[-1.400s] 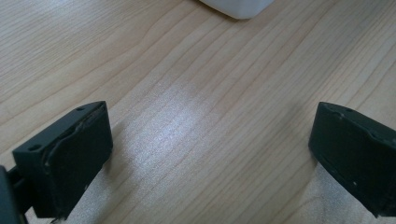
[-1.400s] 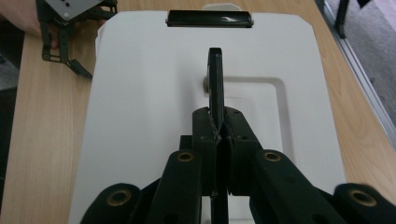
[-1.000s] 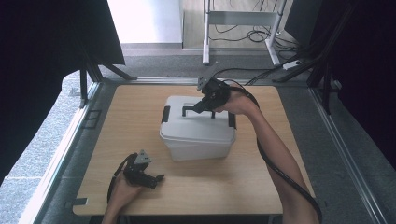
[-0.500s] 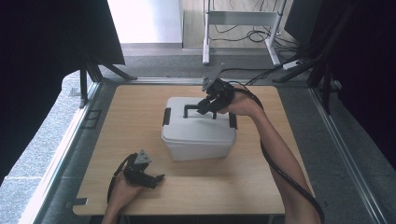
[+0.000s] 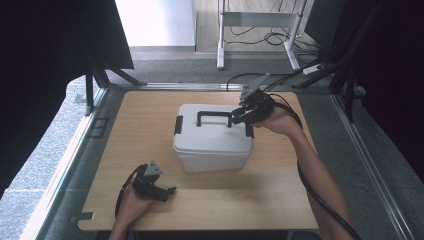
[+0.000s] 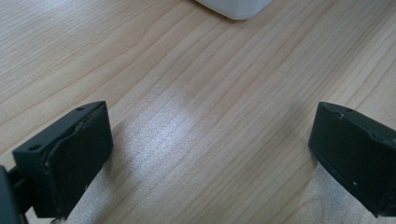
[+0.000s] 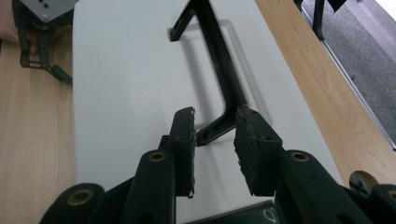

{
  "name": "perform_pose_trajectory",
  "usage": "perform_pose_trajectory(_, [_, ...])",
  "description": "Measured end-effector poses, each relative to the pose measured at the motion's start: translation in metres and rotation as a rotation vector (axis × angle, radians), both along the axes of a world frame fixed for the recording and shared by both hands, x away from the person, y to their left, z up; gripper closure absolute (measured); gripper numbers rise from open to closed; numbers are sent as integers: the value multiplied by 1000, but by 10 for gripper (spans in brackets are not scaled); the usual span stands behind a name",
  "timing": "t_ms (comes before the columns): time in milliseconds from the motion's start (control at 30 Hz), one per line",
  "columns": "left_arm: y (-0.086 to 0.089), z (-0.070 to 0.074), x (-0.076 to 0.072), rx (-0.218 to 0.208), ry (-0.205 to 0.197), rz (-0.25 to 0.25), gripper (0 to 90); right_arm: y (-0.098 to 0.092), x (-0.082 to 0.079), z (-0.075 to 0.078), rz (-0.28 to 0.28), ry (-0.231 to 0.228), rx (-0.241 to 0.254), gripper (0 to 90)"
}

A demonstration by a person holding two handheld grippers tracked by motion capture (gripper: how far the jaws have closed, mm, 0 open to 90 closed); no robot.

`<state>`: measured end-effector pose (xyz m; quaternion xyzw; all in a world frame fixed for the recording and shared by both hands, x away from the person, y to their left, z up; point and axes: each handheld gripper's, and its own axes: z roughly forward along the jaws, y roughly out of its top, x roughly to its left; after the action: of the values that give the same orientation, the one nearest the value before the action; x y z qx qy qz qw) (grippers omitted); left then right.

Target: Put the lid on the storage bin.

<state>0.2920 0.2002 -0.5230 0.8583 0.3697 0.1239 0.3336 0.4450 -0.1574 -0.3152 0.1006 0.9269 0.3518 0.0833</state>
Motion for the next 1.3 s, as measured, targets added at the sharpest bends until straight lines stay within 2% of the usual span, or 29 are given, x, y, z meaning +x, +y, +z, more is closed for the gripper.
perform_pose_trajectory(100, [0,0,0,0,0,0,0,2,3,-7,-13,3,-3,683])
perform_pose_trajectory(167, [0,0,0,0,0,0,0,5,7,-12,-44,-2,-15,680])
perform_pose_trajectory(233, [0,0,0,-1,-1,3,0,6,11,-13,-61,5,2,657])
perform_pose_trajectory(267, [1,0,-1,-14,4,10,5,6,11,-13,-64,5,5,650])
perform_pose_trajectory(300, [3,1,0,-47,22,5,2,5,11,-12,-67,4,9,631])
perform_pose_trajectory(333, [6,4,3,-97,58,-12,3,3,10,-12,-73,3,11,617])
perform_pose_trajectory(367, [7,7,3,-112,63,-16,16,1,7,-11,-78,4,15,588])
perform_pose_trajectory(433, [9,18,4,-112,29,-11,21,-6,2,-11,-95,9,11,548])
perform_pose_trajectory(567, [9,47,9,-155,-41,-26,36,-22,-11,-17,-155,16,12,441])
perform_pose_trajectory(600, [5,58,11,-150,-65,-38,34,-26,-14,-19,-170,17,11,414])
perform_pose_trajectory(667, [-3,70,14,-140,-87,-60,32,-39,-21,-24,-216,22,19,338])
perform_pose_trajectory(733, [-11,80,18,-140,-109,-80,26,-50,-31,-29,-234,34,44,266])
perform_pose_trajectory(867, [-25,88,27,-130,-128,-98,30,-67,-56,-44,-256,52,57,184])
perform_pose_trajectory(967, [-31,89,28,-115,-141,-96,44,-71,-74,-64,-267,64,59,169])
perform_pose_trajectory(1100, [-32,93,27,-136,-171,-81,113,-67,-88,-91,-263,47,92,230])
perform_pose_trajectory(1167, [-33,97,27,-141,-184,-76,147,-63,-90,-95,-273,26,103,267])
perform_pose_trajectory(1233, [-35,102,27,-130,-199,-76,159,-60,-90,-93,-272,6,143,295])
perform_pose_trajectory(1300, [-35,106,27,-141,-213,-80,179,-57,-90,-88,-286,-25,142,308])
